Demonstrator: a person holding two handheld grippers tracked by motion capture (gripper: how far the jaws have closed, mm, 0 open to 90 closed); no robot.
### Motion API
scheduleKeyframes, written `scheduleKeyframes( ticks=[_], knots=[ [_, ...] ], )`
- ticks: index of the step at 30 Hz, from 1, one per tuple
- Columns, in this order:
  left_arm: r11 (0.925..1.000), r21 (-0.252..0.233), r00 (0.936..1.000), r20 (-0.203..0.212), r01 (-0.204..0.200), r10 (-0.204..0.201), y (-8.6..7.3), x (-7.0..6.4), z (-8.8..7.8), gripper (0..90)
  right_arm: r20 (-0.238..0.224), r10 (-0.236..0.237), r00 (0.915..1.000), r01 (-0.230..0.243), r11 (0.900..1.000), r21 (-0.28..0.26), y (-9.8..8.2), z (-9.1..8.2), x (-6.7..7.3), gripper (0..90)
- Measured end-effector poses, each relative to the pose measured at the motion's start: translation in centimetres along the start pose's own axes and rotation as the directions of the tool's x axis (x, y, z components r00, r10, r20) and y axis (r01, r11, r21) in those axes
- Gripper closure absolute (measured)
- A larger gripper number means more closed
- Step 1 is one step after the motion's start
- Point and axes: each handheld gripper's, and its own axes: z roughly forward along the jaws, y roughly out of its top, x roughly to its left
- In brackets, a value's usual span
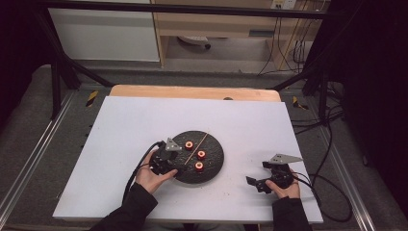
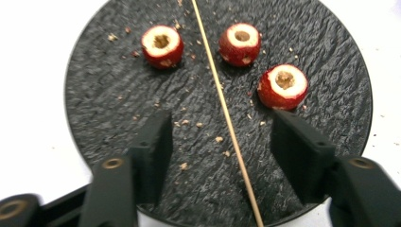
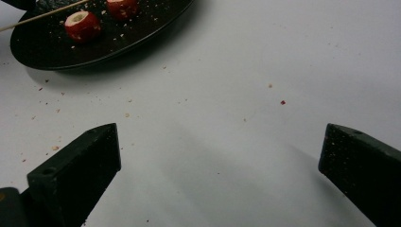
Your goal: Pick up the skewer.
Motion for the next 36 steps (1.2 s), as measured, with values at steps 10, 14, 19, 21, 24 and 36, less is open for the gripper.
scheduleKeyframes(
  ticks=[10, 14, 19, 21, 24, 36],
  knots=[
    [0.9972, 0.07, 0.9997, -0.001, 0.025, -0.025, 0.5, -0.1, 1.0, 64.3, -0.001, 0.0, 1.0, 0.0, 1.0, 0.0, 0.0, 0.0, 0.0, 0.4],
    [0.996, 0.083, 0.9995, -0.003, 0.033, -0.033, 0.7, -0.3, 1.3, 68.9, -0.002, 0.003, 1.0, -0.003, 1.0, -0.002, 0.0, 0.0, 0.0, 0.4],
    [0.9946, 0.1, 0.9996, -0.009, 0.027, -0.027, 0.8, -0.5, 1.5, 77.7, -0.001, 0.001, 1.0, -0.001, 1.0, 0.0, 0.0, 0.0, 0.0, 0.4],
    [0.9939, 0.107, 0.9996, -0.012, 0.026, -0.025, 0.8, -0.5, 1.6, 78.6, -0.003, 0.004, 1.0, -0.004, 1.0, -0.001, 0.0, 0.0, 0.0, 0.4],
    [0.9924, 0.121, 0.9998, -0.009, 0.02, -0.019, 0.8, -0.7, 1.7, 81.5, -0.001, 0.001, 1.0, -0.001, 1.0, 0.0, 0.0, 0.0, 0.0, 0.4],
    [0.9929, 0.108, 0.9986, -0.022, 0.05, -0.048, 0.5, -0.7, 1.6, 87.9, -0.001, 0.001, 1.0, -0.001, 1.0, 0.0, 0.0, 0.0, 0.0, 0.4]
  ],
)
